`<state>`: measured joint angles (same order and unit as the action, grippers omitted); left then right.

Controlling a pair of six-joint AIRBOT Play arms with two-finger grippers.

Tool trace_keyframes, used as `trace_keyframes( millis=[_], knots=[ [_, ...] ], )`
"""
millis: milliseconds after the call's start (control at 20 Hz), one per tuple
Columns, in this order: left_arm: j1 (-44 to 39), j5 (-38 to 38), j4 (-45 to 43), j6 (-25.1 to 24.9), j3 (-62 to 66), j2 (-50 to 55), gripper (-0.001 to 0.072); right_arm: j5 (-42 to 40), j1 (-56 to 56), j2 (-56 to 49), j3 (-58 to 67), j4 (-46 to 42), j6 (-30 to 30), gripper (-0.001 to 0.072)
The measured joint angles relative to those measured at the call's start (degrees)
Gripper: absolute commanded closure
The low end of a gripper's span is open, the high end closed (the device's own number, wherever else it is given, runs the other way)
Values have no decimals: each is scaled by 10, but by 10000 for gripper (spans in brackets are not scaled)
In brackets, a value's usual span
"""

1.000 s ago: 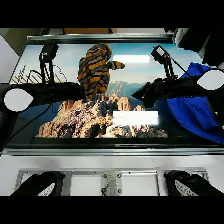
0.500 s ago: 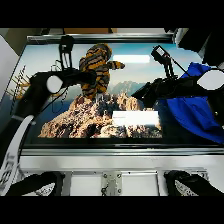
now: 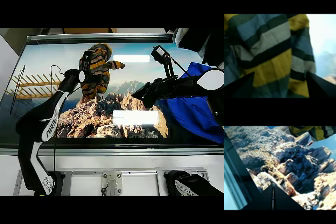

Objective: Fold the clothes and pants, and hang the long-sleeved shirts on hangers.

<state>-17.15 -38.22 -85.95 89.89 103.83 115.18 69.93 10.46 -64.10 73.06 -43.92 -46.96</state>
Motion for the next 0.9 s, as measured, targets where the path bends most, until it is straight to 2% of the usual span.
trace_keyframes(
  millis=[150, 200, 300, 350, 550, 600, 650, 900],
  knots=[
    [0, -21, -17, 0, 68, 62, -11, 0, 0, 0, 0, 0, 0, 697],
    [0, -27, -20, 0, 85, 75, 41, 0, 0, 0, 0, 0, 0, 697],
    [0, -37, -24, 0, 105, 93, 550, 0, 0, 0, 0, 0, 0, 697],
    [0, -42, -25, 0, 111, 96, 651, 0, 0, 0, 0, 0, 0, 696],
    [-3, -49, -26, 0, 122, 74, 656, 0, 0, 0, 0, 0, 0, 697],
    [-5, -47, -26, 0, 123, 58, 657, 0, 0, 0, 0, 1, 0, 699],
    [-8, -42, -26, 0, 123, 41, 695, 0, 0, 0, 0, 4, 0, 699],
    [-41, -26, -25, -7, 125, -58, 695, 0, -1, 1, 0, 20, 0, 702]
  ],
)
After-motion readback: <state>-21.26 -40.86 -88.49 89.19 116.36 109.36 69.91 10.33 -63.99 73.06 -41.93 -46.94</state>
